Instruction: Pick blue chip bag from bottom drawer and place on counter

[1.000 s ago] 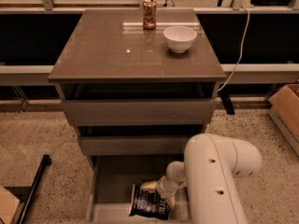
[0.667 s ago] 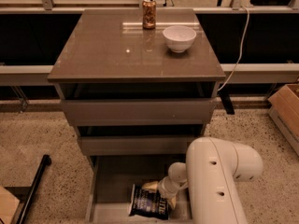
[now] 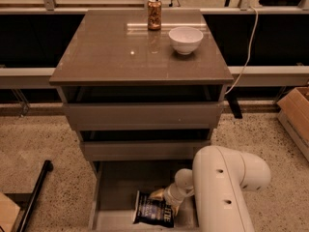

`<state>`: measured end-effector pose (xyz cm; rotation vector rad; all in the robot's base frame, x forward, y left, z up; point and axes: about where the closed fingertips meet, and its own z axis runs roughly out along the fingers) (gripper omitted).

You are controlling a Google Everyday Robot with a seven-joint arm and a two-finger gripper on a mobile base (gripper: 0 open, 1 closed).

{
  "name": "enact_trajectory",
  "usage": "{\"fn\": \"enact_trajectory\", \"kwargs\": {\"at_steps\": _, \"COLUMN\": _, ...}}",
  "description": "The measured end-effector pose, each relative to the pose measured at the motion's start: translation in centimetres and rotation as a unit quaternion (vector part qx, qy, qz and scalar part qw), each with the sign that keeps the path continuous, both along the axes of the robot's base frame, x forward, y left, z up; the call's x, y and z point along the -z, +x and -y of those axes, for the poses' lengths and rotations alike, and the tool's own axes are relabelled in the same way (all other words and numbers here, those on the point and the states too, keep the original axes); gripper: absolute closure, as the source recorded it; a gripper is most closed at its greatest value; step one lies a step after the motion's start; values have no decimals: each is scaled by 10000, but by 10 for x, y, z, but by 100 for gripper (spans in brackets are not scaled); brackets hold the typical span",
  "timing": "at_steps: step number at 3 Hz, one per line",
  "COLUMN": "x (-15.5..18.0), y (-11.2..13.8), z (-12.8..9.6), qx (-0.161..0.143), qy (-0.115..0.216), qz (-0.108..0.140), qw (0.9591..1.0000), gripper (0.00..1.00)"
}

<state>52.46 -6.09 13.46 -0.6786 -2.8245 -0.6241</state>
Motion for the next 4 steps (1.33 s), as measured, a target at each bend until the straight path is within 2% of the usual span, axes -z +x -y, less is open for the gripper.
{"fn": "enact_trajectory", "kwargs": {"at_steps": 1, "x": 0, "y": 0, "z": -1, "qx": 1, "qy": 4, "qz": 0, "qw": 10000, "gripper": 43}}
{"fn": "enact_trajectory", "kwargs": {"at_steps": 2, "x": 1, "y": 1, "z": 0, "qx": 36, "qy": 54, "qz": -11, "qw": 10000, "gripper": 73}}
{"fn": "enact_trajectory", "kwargs": {"at_steps": 3, "x": -1, "y": 1, "z": 0, "qx": 57, "qy": 83, "qz": 10, "qw": 9999, "gripper": 96}}
{"fn": "enact_trajectory", "kwargs": {"at_steps": 4, "x": -48, "y": 5, "z": -5, "qx": -72, "qy": 134, "qz": 460, "qw": 9988, "gripper": 100}}
